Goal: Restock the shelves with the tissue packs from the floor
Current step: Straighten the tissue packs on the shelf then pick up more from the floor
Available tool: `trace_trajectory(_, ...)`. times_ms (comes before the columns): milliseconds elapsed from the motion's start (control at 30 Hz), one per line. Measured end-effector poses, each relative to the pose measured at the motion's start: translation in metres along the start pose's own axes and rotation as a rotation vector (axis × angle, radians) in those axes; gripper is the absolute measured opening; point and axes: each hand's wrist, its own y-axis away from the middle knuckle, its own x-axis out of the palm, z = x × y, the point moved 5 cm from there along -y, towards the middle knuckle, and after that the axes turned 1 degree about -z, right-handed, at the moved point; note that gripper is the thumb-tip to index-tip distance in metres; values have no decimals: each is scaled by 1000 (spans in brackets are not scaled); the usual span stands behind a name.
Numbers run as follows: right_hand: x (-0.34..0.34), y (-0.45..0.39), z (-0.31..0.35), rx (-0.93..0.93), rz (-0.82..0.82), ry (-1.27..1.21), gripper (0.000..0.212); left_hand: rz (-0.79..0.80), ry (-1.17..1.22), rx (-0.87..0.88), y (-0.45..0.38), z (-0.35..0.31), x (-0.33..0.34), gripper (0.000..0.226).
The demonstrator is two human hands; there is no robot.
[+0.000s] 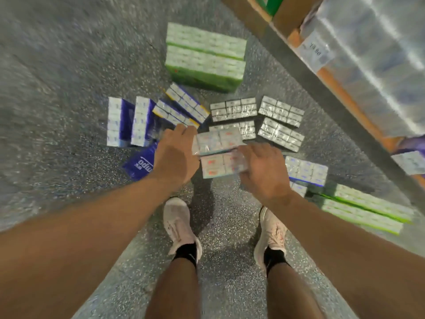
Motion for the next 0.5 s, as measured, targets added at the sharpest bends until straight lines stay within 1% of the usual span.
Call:
trace_trajectory(33,-22,2,9,8,37,-10,49,35,48,-64,10,2,-23,59)
trace_trajectory(67,-60,4,26,-8,61,-29,49,48,90,-112,28,2,-66,59)
trace_trajectory(133,-141,9,58,-69,52,-37,47,11,159,-172,71,0,-155,61)
trace_trajectory(200,-212,16,93,-169,57,-11,47,-77,268,-231,117,2,-240,65)
trace_trajectory(300,-306,29,154,-331,45,2,47,-217,372,-338,196,23,-346,54)
trace_trajectory(400,-383,52,216,-525,-6,-44,48,-385,412,-462,292,49,-424,53)
trace_trajectory(500,-444,89,287,-767,-42,-18,52,-534,384,-613,410,60,-475,53)
